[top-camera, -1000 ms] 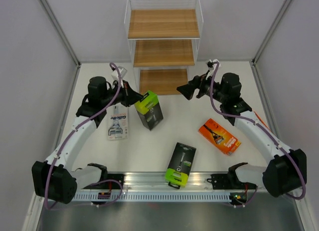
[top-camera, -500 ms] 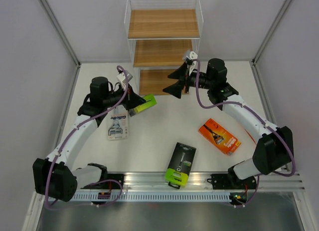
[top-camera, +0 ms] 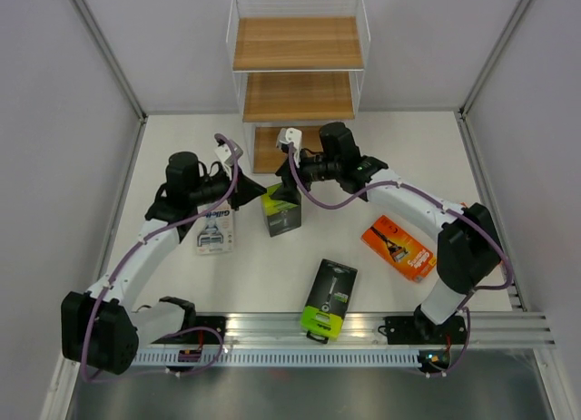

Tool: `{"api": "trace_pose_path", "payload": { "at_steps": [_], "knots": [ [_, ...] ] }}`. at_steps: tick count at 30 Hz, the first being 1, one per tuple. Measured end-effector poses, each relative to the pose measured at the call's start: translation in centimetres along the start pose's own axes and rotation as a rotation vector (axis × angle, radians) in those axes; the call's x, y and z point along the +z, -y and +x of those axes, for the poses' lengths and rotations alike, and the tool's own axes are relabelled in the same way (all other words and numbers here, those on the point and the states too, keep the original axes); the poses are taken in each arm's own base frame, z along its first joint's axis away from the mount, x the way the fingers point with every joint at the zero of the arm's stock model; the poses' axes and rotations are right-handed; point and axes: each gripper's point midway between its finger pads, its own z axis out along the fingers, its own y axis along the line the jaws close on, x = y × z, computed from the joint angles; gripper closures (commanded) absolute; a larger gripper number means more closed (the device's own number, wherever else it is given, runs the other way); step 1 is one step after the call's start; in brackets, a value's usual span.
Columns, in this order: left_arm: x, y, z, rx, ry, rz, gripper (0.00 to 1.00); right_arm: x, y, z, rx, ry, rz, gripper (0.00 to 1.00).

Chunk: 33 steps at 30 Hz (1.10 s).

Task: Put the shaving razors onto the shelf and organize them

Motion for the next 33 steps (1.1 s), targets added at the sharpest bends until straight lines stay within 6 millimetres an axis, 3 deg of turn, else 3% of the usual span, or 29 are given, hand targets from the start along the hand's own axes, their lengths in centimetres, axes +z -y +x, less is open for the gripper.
{"api": "trace_pose_path", "payload": {
  "at_steps": [6, 9, 10, 12, 14, 15, 18, 25, 31, 33],
  "knots": [
    [-0.1, -0.1, 0.5, -0.006, -0.006, -0.011, 0.98, -0.5, 1.8, -0.2, -0.066, -0.061, 0.05, 0.22],
    [-0.3, -0.1, 0.3, -0.001, 0.0, -0.026, 0.9, -0.6, 1.9, -0.2, -0.085, -0.07, 0.052, 0.22],
    [-0.4, -0.1, 0.3, -0.003, -0.001, -0.029, 0.74, -0.7, 1.9, -0.2, -0.09, -0.077, 0.05, 0.22],
    [-0.5, -0.3, 0.5, -0.014, -0.008, -0.048, 0.61, -0.8, 1.8, 0.0, -0.104, -0.094, 0.043, 0.22],
    [-0.6, -0.5, 0.9, -0.036, -0.023, -0.069, 0.39, -1.1, 1.8, -0.2, -0.12, -0.111, 0.04, 0.21],
    [-0.8, -0.6, 1.0, -0.043, -0.028, -0.08, 0.15, -1.2, 1.8, -0.2, -0.129, -0.12, 0.039, 0.21],
    [-1.4, -0.5, 0.8, -0.058, -0.027, -0.116, 0.1, -1.5, 1.8, 0.0, -0.151, -0.142, 0.039, 0.23],
    [-4.4, 0.6, -2.1, 0.016, 0.079, -0.22, 0.05, -1.7, 2.0, 1.4, -0.158, -0.194, 0.041, 0.32],
    [-5.4, 0.9, -1.3, -0.001, 0.086, -0.253, 0.05, -0.9, 2.6, 2.5, -0.144, -0.231, 0.023, 0.53],
    [-5.3, 0.8, -0.3, -0.029, 0.063, -0.26, 0.04, -0.7, 2.7, 2.4, -0.147, -0.231, 0.018, 0.67]
  ]
}}
